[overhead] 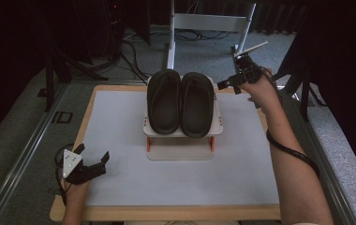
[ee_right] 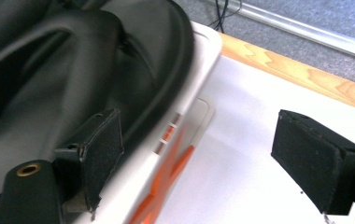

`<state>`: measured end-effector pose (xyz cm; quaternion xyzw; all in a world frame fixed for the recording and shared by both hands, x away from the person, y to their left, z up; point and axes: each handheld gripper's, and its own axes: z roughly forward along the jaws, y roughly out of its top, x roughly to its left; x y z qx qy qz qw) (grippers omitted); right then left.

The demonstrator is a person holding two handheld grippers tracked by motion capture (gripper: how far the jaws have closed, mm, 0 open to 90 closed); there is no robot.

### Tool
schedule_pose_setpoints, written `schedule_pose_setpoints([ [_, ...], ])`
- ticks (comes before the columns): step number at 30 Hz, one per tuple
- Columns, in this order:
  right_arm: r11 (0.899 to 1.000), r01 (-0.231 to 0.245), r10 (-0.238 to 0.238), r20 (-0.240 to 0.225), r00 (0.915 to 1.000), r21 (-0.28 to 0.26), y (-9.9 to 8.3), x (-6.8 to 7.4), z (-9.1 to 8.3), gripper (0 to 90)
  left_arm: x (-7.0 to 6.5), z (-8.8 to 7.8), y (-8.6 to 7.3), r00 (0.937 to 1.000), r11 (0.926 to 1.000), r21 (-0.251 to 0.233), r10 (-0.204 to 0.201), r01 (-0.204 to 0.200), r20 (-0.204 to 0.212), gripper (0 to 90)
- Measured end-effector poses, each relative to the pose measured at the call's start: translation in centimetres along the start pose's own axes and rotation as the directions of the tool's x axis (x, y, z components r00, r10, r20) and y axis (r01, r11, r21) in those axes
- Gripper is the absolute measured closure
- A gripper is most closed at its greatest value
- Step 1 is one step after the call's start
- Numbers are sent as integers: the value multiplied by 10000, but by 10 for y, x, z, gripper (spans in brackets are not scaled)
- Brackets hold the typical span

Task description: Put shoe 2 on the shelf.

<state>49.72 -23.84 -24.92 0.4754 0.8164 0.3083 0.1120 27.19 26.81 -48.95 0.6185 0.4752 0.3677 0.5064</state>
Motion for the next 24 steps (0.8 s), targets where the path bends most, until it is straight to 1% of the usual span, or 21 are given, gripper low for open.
schedule_pose_setpoints([
  [5,9991,-116,121,124,9998,-413,-17,-13,1,156,0,0,0,10000,10000,16,22,-22,-16,9],
  [6,9985,-208,215,126,9997,-510,-21,-16,1,155,0,0,0,10000,10000,14,20,-20,-14,9],
  [10,9945,-502,492,-134,9987,-914,-37,-23,3,156,0,0,0,10000,10000,5,15,-15,-29,9],
  [11,9939,-597,589,-112,9982,-925,-42,-25,5,156,0,0,0,10000,10000,7,16,-16,-21,10],
  [17,9921,-642,665,185,9976,-1076,-69,-36,15,155,0,0,0,10000,10000,-11,15,-15,-27,10],
  [20,9923,-651,685,297,9972,-1051,-82,-39,22,155,0,0,0,10000,10000,-2,3,-3,-27,10],
  [24,9932,-643,678,334,9971,-976,-98,-41,31,148,0,0,0,10000,10000,-2,4,-4,-30,10],
])
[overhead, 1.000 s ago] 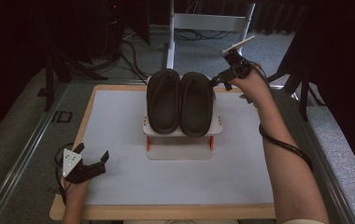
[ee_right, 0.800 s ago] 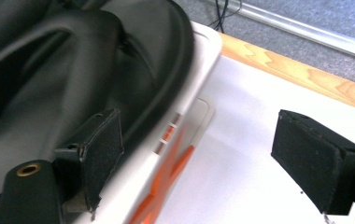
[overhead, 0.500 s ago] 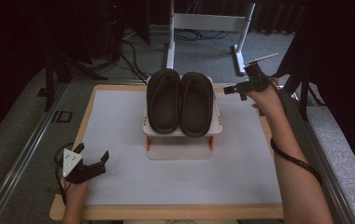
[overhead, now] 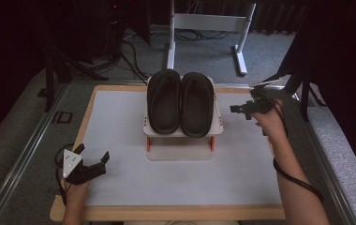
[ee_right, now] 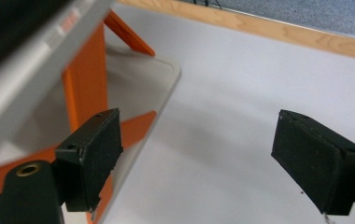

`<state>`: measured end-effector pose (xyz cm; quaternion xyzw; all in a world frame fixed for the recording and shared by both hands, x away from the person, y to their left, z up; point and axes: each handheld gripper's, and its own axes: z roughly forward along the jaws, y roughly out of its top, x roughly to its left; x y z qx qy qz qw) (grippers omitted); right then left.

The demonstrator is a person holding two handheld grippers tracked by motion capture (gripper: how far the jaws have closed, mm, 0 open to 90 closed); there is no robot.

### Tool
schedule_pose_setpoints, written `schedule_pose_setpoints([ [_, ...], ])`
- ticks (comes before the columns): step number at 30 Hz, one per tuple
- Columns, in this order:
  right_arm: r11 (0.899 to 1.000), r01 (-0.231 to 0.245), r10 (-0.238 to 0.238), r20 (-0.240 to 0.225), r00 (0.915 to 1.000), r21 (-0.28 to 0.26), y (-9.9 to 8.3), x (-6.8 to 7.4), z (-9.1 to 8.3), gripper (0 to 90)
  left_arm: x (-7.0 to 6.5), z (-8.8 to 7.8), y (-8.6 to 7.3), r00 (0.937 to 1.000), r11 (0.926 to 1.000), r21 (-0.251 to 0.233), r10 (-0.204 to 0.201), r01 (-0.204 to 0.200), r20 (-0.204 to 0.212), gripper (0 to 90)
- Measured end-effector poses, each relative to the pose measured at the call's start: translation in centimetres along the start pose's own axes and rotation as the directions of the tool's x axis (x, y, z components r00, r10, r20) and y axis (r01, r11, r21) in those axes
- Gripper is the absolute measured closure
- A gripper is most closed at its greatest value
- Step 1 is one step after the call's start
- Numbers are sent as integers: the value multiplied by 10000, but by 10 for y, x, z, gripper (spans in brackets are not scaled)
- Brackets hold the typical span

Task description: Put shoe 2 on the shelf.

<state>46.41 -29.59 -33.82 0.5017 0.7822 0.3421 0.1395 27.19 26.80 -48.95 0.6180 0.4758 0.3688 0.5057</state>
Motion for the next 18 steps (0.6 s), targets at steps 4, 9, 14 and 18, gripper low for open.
schedule_pose_setpoints([
  [4,10000,-1,1,64,10000,21,-17,-4,6,141,0,0,0,10000,10000,-6,3,-3,0,9],
  [9,9998,-173,173,-6,9998,50,-37,-9,13,140,0,0,0,10000,10000,-3,6,-6,-10,9],
  [14,9994,-225,225,12,9997,-274,-56,-13,15,138,0,0,0,10000,10000,3,-7,7,-3,10],
  [18,9976,-292,301,146,9994,-625,-72,-15,18,138,0,0,0,10000,10000,-4,6,-6,-16,9],
])
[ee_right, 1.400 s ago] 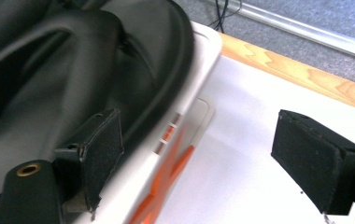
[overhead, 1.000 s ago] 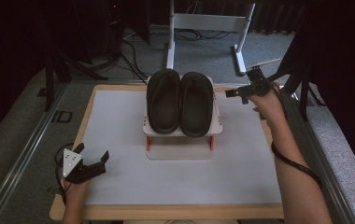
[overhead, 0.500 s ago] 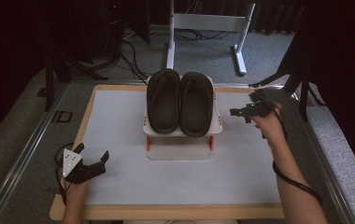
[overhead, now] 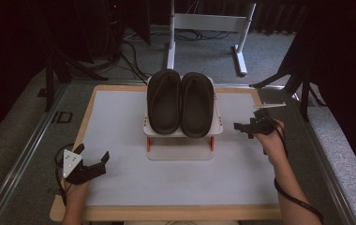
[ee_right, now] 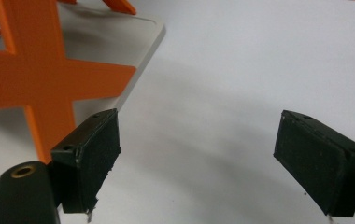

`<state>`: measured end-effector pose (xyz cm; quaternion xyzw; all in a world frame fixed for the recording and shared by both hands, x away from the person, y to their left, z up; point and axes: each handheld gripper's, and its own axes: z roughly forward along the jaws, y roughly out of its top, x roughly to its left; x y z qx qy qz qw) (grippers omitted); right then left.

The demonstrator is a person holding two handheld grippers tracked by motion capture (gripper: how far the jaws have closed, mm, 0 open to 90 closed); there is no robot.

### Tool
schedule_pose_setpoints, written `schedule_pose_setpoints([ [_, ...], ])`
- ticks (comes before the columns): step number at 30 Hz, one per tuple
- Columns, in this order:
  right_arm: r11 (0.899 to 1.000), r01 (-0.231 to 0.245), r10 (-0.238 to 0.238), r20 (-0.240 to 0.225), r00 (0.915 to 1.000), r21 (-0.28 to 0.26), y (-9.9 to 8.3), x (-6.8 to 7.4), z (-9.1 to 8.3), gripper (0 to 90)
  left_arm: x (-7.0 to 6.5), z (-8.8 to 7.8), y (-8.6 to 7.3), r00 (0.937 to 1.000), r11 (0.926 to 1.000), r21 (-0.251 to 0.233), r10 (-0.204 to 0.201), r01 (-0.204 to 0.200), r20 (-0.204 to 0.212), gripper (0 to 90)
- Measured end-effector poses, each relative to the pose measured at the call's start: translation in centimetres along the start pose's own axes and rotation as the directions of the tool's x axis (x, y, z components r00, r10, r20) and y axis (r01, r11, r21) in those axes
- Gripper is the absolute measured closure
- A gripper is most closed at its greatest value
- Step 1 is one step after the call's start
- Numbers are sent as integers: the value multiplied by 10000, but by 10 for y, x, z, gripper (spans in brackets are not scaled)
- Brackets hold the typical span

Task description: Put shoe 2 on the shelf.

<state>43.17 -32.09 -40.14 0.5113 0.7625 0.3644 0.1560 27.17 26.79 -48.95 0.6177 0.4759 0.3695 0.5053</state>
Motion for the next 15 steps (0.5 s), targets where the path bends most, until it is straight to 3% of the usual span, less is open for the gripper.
schedule_pose_setpoints([
  [5,9998,51,-50,26,10000,-208,-17,-3,3,125,0,0,0,10000,10000,13,-14,14,-1,9],
  [15,9976,144,-102,622,9980,-673,-51,-6,11,120,0,0,0,10000,10000,7,-42,42,-7,9],
])
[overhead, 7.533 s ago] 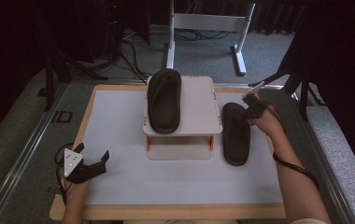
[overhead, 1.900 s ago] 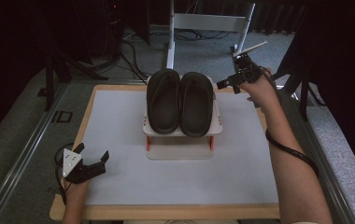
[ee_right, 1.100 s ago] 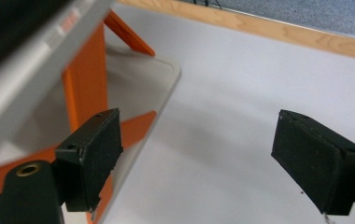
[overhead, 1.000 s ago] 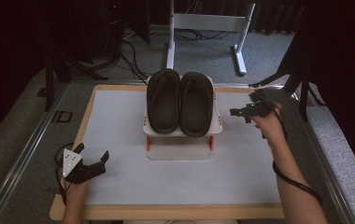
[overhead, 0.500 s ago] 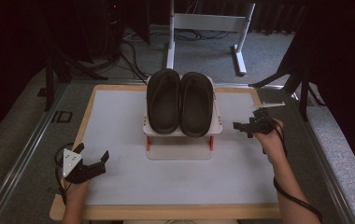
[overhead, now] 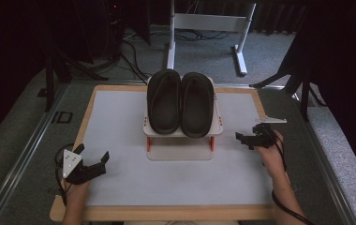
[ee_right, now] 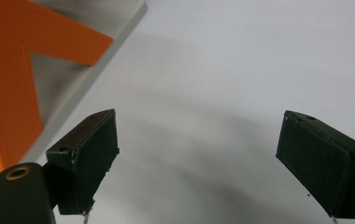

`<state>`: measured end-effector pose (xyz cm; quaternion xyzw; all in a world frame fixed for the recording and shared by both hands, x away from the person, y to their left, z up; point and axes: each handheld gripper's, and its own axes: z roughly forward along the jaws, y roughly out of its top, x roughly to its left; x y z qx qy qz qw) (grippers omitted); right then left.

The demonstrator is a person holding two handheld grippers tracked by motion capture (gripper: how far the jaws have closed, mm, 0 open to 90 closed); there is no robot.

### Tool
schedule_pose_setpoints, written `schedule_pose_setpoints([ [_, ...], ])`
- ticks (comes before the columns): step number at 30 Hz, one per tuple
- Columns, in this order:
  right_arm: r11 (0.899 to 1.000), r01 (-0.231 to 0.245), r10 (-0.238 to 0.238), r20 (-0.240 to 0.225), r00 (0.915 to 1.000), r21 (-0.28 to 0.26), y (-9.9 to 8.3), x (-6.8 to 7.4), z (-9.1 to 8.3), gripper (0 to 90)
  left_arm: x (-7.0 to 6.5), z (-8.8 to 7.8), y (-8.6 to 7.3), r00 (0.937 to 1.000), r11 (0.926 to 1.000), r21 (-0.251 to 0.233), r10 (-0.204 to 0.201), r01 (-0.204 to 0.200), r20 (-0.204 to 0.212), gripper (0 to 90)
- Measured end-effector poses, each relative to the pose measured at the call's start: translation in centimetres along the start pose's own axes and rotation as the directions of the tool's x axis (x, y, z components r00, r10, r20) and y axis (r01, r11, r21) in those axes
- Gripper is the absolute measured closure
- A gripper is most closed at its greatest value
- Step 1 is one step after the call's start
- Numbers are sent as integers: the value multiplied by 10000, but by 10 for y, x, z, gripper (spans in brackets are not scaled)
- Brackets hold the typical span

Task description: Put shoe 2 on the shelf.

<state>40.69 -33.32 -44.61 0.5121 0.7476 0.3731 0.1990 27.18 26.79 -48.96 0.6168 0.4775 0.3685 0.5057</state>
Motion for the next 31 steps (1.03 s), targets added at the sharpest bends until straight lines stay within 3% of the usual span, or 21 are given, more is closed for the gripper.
schedule_pose_setpoints([
  [11,9989,-314,325,320,9990,-353,-33,-5,-11,120,0,0,0,10000,10000,-3,0,0,-13,9],
  [19,9946,-362,465,1052,9934,-977,-54,-7,-25,121,0,0,0,10000,10000,-2,15,-15,-28,10],
  [23,9942,-273,412,1346,9900,-1039,-60,-9,-27,121,0,0,0,10000,10000,-6,-10,10,0,10],
  [31,9921,-628,758,1206,9898,-1086,-63,-14,-26,123,0,0,0,10000,10000,50,57,-58,20,10],
])
